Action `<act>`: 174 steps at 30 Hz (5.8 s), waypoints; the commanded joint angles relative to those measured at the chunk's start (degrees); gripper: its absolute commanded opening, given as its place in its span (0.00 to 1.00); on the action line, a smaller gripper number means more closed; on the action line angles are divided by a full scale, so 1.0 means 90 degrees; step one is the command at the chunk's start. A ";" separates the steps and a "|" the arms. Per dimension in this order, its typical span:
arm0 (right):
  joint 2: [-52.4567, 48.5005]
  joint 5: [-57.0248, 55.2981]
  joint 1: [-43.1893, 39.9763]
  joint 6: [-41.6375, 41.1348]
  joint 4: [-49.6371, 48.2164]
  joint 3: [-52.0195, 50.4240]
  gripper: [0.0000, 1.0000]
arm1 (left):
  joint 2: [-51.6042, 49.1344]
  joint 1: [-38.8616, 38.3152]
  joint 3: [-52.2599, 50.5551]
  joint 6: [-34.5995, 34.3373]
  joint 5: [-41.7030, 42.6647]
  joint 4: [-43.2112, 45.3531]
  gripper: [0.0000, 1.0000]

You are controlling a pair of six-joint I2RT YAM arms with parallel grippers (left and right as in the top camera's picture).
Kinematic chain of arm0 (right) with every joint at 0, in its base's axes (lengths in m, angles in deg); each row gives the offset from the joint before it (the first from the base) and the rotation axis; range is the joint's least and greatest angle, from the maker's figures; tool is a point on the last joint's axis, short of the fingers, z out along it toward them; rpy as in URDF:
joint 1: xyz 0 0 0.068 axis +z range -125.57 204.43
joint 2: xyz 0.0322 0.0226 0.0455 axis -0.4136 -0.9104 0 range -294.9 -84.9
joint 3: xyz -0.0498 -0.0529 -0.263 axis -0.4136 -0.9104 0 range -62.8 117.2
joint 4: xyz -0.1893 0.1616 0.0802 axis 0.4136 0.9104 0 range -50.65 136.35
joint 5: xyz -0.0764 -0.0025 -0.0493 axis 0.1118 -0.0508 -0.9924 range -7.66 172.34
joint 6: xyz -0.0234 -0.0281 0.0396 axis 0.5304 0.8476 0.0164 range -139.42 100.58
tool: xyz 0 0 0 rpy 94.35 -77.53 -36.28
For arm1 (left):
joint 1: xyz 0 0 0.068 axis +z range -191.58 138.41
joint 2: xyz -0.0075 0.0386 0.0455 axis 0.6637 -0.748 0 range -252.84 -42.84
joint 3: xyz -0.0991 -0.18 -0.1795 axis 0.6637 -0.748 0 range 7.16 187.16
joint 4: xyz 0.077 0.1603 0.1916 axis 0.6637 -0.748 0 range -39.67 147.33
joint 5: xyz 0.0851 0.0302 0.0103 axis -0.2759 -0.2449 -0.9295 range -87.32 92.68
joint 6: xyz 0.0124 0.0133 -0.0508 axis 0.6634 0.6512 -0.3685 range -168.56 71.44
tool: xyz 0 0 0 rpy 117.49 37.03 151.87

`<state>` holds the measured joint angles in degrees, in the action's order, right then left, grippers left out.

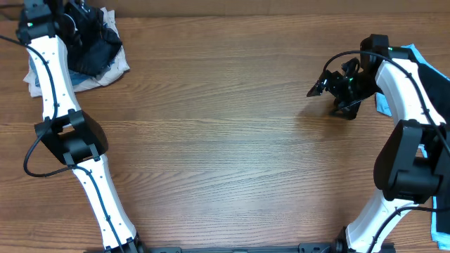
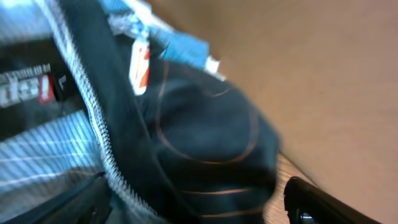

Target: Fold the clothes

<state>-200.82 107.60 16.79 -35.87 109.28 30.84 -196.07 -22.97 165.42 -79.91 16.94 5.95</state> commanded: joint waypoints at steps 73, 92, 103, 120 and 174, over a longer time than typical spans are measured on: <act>0.0022 0.0041 0.0136 0.0044 0.0027 0.0138 0.89 | 0.0668 0.0901 -0.2460 0.2181 -0.0488 0.2334 0.67; 0.0024 0.0049 0.0134 -0.0005 0.0012 0.0143 0.89 | 0.2421 0.0945 -0.1933 0.2174 -0.0316 0.1965 0.98; 0.1253 0.0039 0.0134 -0.0027 0.0046 0.0362 0.89 | 0.4374 0.0935 -0.1933 0.1430 0.1639 0.0342 1.00; 0.3990 -0.1202 0.1523 -0.0352 0.1535 0.0342 0.89 | 0.5727 0.0202 -0.1936 0.3395 0.2161 -0.3908 1.00; 0.8012 -0.4418 0.1860 -0.2035 -0.0403 -0.3211 1.00 | 0.6555 -0.1528 -0.6890 0.3725 0.0549 -0.1928 1.00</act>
<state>-128.84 68.76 33.45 -53.92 105.85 2.25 -135.52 -36.63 104.11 -46.87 22.30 -11.62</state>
